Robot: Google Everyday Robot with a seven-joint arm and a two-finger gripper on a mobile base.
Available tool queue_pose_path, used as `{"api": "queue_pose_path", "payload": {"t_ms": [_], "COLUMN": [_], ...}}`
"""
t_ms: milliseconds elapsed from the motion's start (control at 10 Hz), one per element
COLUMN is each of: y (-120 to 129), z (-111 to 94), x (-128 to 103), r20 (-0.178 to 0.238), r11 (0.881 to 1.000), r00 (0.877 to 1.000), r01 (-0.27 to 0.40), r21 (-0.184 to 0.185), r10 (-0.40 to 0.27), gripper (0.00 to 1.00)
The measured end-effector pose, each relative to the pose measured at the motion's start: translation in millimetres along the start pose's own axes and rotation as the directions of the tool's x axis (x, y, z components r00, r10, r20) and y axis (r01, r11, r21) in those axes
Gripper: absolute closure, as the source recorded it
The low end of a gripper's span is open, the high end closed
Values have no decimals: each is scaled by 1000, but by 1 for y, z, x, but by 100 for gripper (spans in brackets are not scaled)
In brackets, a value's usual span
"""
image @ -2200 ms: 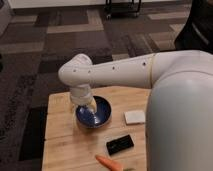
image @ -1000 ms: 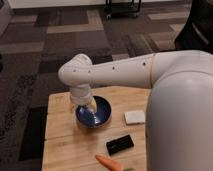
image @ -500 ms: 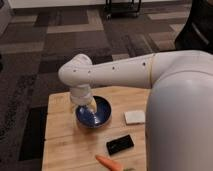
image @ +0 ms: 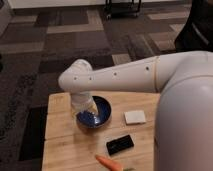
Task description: Place the pepper on the white sponge
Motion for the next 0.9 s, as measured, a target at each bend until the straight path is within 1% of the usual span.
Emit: {"api": "queue_pose_path", "payload": {"t_ms": [200,300,400,500,600,700,900], "y": [-7,-13,-19,-22,-28,-30,-29], "z": [4,5,3,2,0,-1,0], "x": [16,33,49,56,76,80,81], "r20": [13,38,57,62,67,67,67], "r11": [999,995,988,983,967,963,962], "r00": [999,995,987,982,966,962,960], "r01": [41,96,153,181,253,267,273], "r21": [-4,-19,-26,-27,-19,-16,-17], "r10": [-41,-96,-151,-179,-251,-266,-271], "gripper": [35,35,35,35,35,35,35]}}
